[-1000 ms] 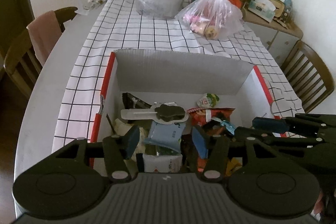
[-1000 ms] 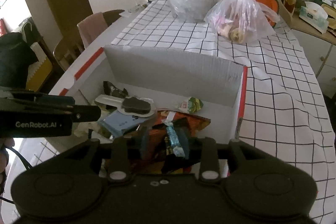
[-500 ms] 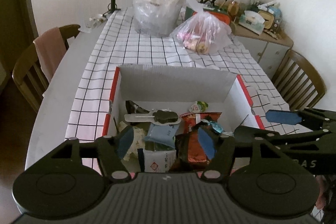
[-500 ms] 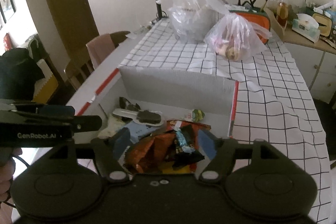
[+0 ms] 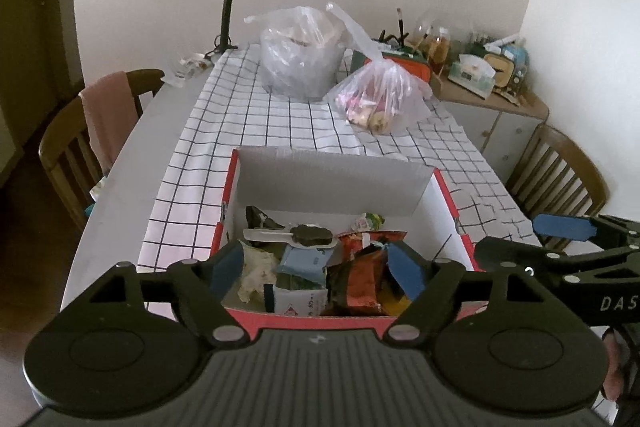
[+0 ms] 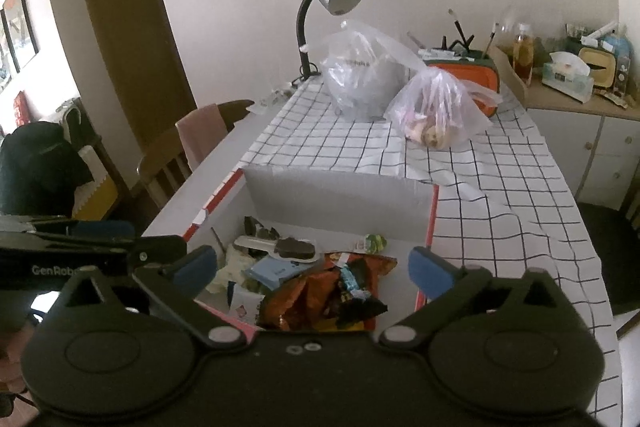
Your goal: Organize snacks
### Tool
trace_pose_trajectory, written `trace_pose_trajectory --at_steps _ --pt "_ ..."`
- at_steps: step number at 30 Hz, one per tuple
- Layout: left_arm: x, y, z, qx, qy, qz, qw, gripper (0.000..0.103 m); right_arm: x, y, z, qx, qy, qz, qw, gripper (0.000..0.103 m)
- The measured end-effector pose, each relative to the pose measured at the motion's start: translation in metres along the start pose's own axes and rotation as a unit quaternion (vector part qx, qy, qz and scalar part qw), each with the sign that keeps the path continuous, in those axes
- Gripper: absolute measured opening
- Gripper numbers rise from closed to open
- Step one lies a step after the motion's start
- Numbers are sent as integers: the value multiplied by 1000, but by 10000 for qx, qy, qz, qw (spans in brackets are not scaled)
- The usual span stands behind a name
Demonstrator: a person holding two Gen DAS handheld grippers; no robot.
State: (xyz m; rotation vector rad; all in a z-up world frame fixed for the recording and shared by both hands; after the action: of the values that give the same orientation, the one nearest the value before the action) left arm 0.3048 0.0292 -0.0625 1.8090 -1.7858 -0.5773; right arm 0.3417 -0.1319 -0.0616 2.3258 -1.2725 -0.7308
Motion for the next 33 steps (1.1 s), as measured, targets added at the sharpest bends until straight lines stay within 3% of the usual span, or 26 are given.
trace_pose_trajectory --at_steps 10,33 --pt "8 28 6 252 -44 74 9996 99 -2 21 10 107 -86 -55 9999 103" --pt "16 58 17 353 -39 -34 9994 101 -9 48 22 199 -98 -71 9997 103"
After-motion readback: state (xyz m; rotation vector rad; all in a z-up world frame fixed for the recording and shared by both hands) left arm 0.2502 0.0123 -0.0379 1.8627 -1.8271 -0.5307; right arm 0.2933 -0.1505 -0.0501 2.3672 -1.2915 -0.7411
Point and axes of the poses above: each gripper's, at about its wrist camera, not at the fingertips, and y roughly against the way its jaws point, x to its right, z to its underside, the point moved 10 cm from there along -y, roughly the way its jaws point, and after that the axes turned 6 degrees about -y, right-handed, at the moved point
